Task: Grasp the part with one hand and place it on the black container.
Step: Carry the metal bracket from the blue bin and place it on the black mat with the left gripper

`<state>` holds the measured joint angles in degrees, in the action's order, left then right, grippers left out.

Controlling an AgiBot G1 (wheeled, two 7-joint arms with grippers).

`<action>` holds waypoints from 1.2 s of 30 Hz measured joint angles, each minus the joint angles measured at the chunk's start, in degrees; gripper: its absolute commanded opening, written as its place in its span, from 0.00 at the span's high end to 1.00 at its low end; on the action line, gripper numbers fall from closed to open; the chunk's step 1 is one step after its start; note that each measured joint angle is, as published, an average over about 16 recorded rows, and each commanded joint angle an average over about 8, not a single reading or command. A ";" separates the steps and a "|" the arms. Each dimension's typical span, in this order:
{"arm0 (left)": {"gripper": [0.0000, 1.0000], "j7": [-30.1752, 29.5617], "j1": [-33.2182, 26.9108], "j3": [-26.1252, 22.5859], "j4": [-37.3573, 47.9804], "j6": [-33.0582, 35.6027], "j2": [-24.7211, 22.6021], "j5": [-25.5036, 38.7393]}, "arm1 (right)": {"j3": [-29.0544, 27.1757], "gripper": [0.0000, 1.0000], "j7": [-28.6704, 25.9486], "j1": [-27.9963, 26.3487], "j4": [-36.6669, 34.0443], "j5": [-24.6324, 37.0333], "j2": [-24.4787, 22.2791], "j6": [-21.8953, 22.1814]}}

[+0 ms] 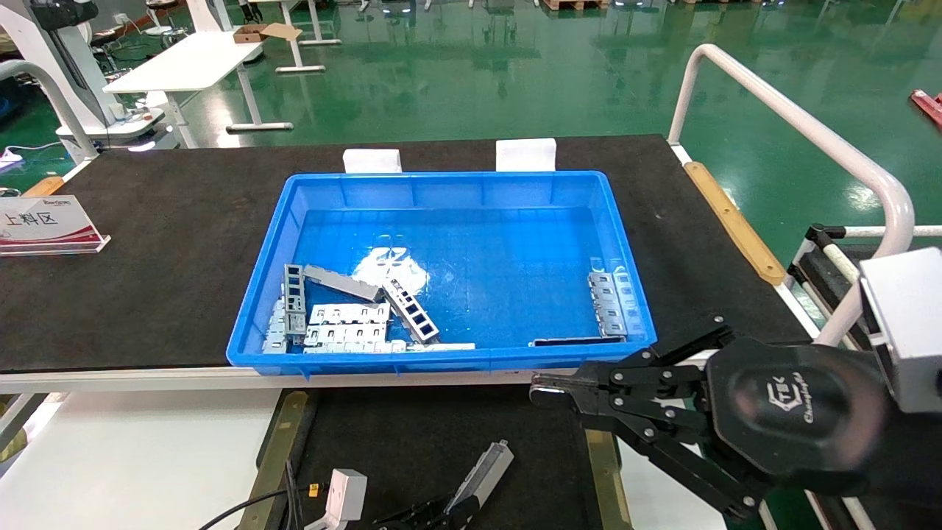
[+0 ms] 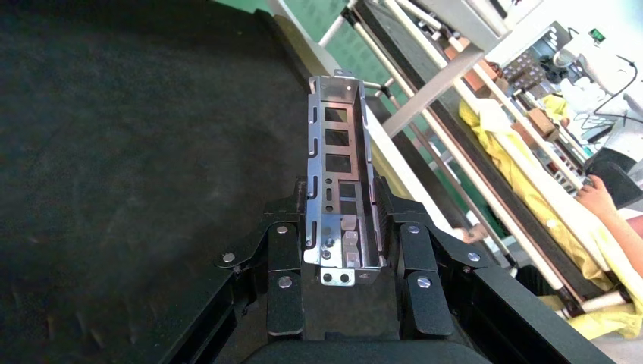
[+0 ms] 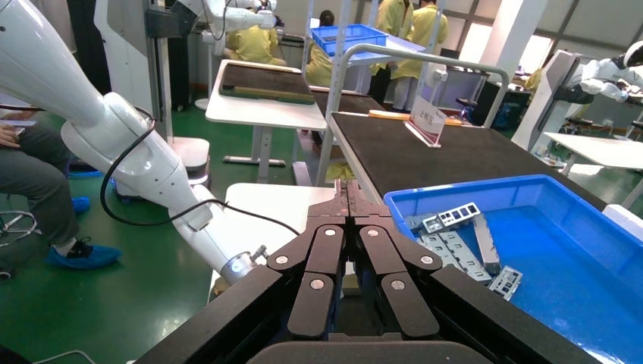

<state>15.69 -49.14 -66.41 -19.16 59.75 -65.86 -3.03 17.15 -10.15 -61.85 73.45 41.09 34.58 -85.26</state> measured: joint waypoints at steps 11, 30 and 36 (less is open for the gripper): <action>1.00 2.70 3.58 4.43 -4.93 -9.11 0.36 -6.08 | 0.03 1.00 0.02 -0.01 0.00 -0.02 -0.01 0.01; 1.00 7.23 7.34 10.23 -13.99 -22.72 -1.05 -13.17 | 0.09 1.00 0.04 -0.02 0.00 -0.06 -0.04 0.04; 1.00 8.33 7.54 11.51 -14.38 -25.05 -2.89 -14.57 | 0.11 1.00 0.05 -0.02 0.00 -0.07 -0.04 0.05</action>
<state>24.01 -41.59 -54.90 -33.54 34.70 -68.75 -17.60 17.26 -10.10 -61.88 73.45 41.02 34.54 -85.22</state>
